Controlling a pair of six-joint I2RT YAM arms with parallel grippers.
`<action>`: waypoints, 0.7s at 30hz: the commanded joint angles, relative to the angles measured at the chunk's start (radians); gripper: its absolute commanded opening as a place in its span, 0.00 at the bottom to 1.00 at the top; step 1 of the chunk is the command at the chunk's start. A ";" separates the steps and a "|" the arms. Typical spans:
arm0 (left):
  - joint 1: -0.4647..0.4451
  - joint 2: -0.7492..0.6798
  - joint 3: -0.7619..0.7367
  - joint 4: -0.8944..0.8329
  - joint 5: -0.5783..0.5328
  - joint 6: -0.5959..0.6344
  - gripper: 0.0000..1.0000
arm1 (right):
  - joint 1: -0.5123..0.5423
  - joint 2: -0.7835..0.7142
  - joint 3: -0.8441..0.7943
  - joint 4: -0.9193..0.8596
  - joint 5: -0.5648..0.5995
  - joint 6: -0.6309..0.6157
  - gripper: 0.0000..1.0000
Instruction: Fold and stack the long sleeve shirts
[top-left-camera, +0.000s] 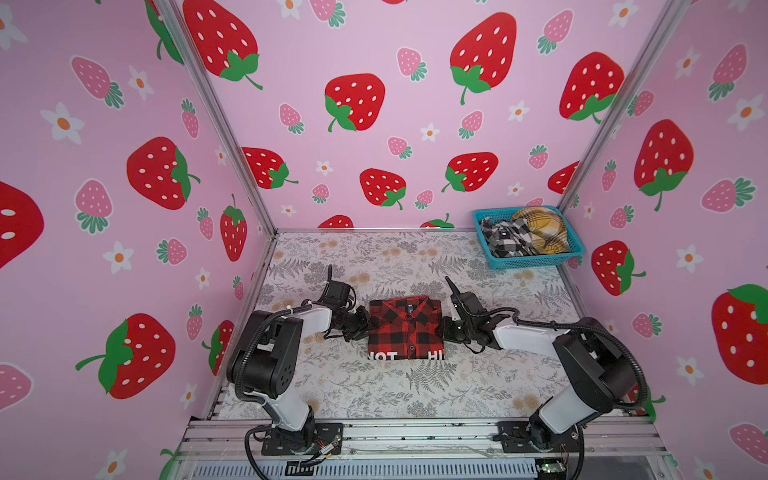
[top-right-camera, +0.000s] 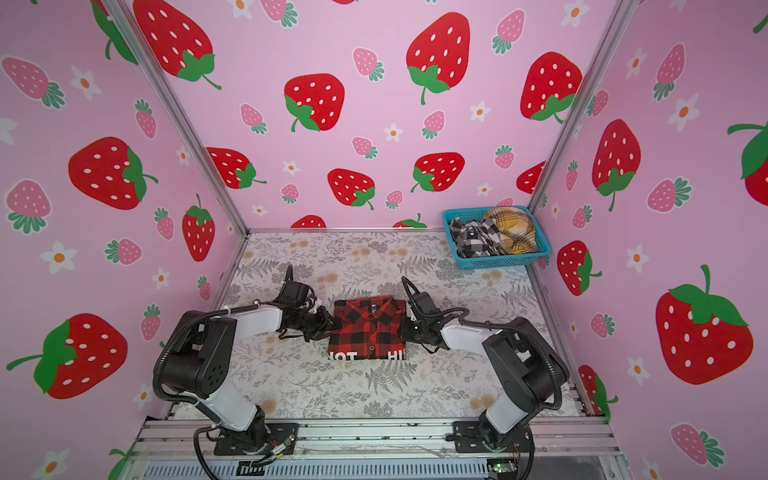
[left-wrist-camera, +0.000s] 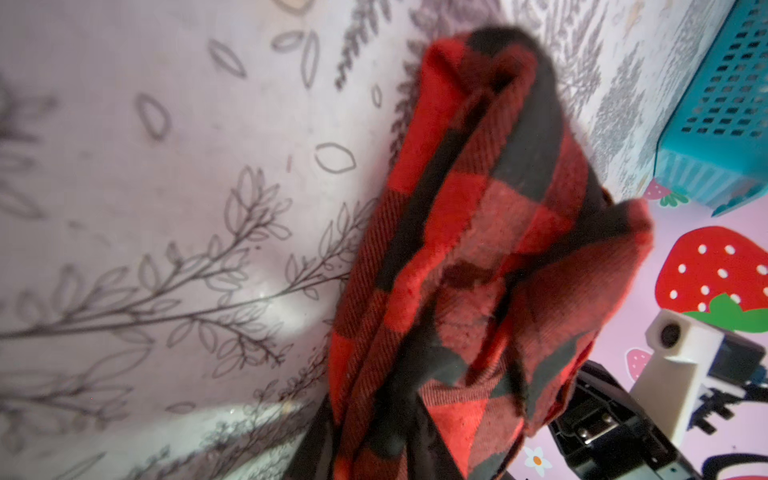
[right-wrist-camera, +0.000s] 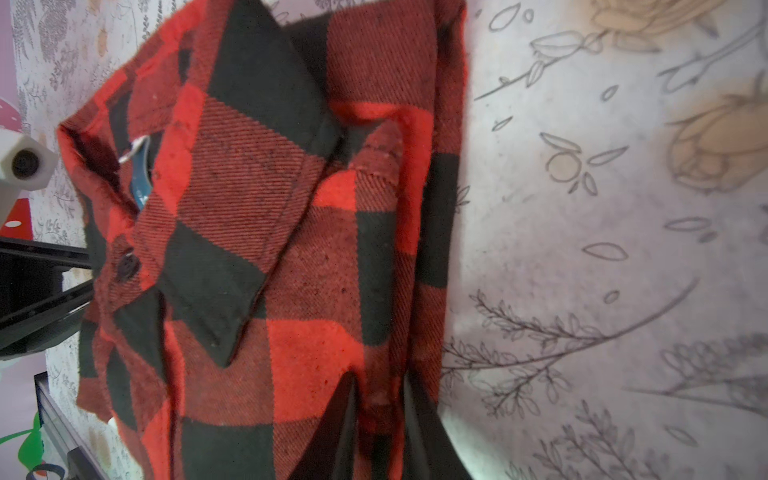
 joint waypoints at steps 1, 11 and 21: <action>-0.012 0.029 0.018 0.004 -0.004 -0.021 0.21 | -0.005 0.010 0.018 -0.030 -0.004 -0.001 0.23; -0.023 0.029 0.030 0.005 0.003 -0.016 0.03 | -0.005 -0.003 0.008 -0.017 -0.007 -0.003 0.22; -0.026 -0.056 0.076 -0.147 -0.106 0.085 0.00 | -0.005 -0.113 -0.064 0.050 0.006 0.003 0.22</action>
